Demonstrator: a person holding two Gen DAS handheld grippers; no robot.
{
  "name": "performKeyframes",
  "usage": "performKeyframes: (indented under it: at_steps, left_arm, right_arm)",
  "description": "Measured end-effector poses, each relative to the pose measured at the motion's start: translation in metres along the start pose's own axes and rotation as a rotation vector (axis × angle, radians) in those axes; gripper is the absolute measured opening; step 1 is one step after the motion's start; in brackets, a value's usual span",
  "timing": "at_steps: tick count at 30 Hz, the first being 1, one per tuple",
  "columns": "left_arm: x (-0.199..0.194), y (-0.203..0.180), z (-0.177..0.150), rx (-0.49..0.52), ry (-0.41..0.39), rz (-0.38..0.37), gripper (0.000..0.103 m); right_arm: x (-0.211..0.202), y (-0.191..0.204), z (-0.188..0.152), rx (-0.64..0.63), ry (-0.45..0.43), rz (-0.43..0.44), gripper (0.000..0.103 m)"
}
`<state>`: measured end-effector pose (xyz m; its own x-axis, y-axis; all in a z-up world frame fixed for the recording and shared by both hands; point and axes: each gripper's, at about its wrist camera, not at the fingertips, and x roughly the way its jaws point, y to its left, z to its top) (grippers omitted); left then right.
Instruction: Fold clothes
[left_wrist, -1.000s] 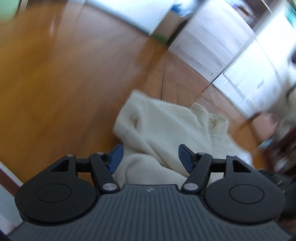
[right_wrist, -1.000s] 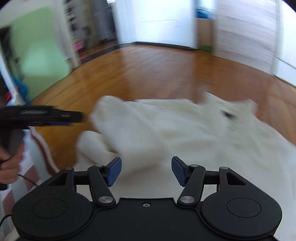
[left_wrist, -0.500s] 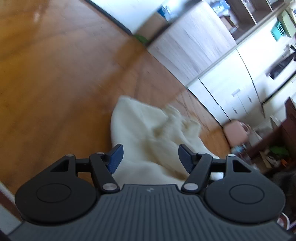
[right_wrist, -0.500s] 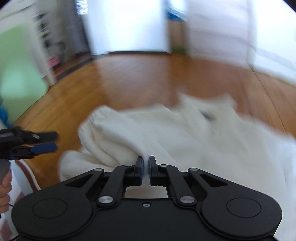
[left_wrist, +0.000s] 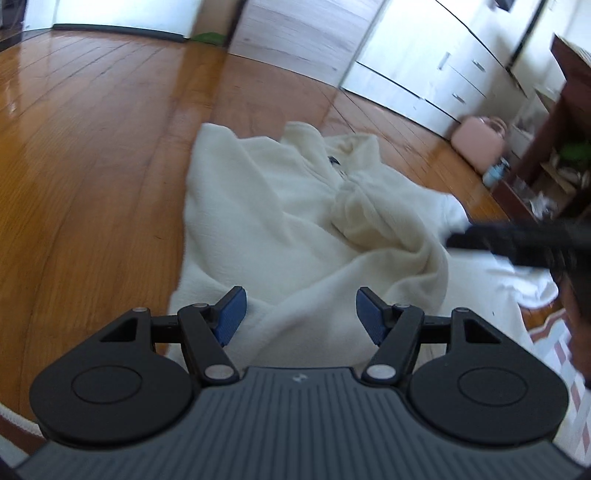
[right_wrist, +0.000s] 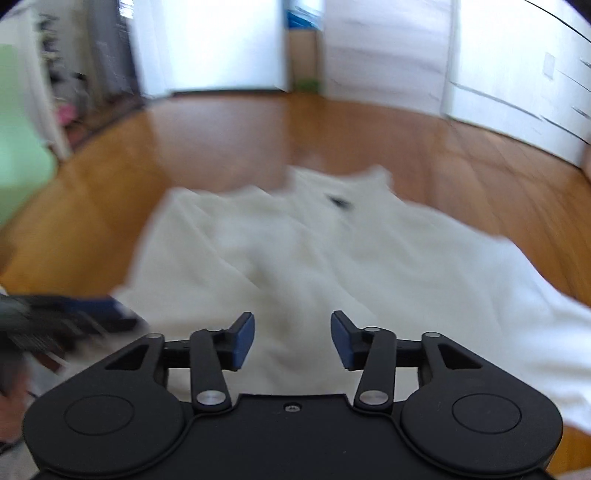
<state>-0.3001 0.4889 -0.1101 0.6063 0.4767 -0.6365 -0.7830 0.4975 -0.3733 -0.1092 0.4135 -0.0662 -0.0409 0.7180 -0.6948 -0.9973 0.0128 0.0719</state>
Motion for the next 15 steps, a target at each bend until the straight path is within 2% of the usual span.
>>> performKeyframes:
  at_steps: [2, 4, 5, 6, 7, 8, 12, 14, 15]
  left_arm:
    - [0.000, -0.002, -0.003, 0.014, 0.013, -0.004, 0.064]
    - [0.001, -0.004, -0.005, 0.029, 0.028, 0.001, 0.063]
    - [0.003, -0.005, -0.005, 0.042, 0.042, 0.008, 0.062]
    - [0.005, -0.006, -0.006, 0.061, 0.070, 0.019, 0.062]
    - [0.008, -0.007, -0.007, 0.082, 0.100, 0.030, 0.062]
    - [0.011, -0.008, -0.008, 0.109, 0.138, 0.044, 0.062]
    - [0.009, -0.009, -0.010, 0.149, 0.169, 0.071, 0.062]
    - [0.007, -0.009, -0.007, 0.140, 0.167, 0.066, 0.062]
    - [0.006, -0.009, -0.007, 0.140, 0.167, 0.060, 0.062]
  right_arm:
    - [0.020, 0.010, 0.013, -0.050, -0.025, -0.004, 0.065]
    - [0.048, 0.014, 0.024, -0.098, -0.005, -0.033, 0.065]
    - [0.064, 0.011, 0.029, -0.115, 0.017, -0.049, 0.058]
    - [0.074, 0.005, 0.033, -0.125, 0.028, -0.070, 0.017]
    - [0.077, -0.005, 0.036, -0.105, 0.030, -0.088, 0.004]
    - [0.070, -0.019, 0.035, -0.042, 0.007, -0.085, 0.006]
    - [-0.002, -0.075, 0.010, 0.259, -0.199, -0.007, 0.006]
    - [-0.039, -0.101, -0.020, 0.374, -0.231, -0.029, 0.006]
    - [-0.053, -0.112, -0.038, 0.421, -0.210, -0.045, 0.006]
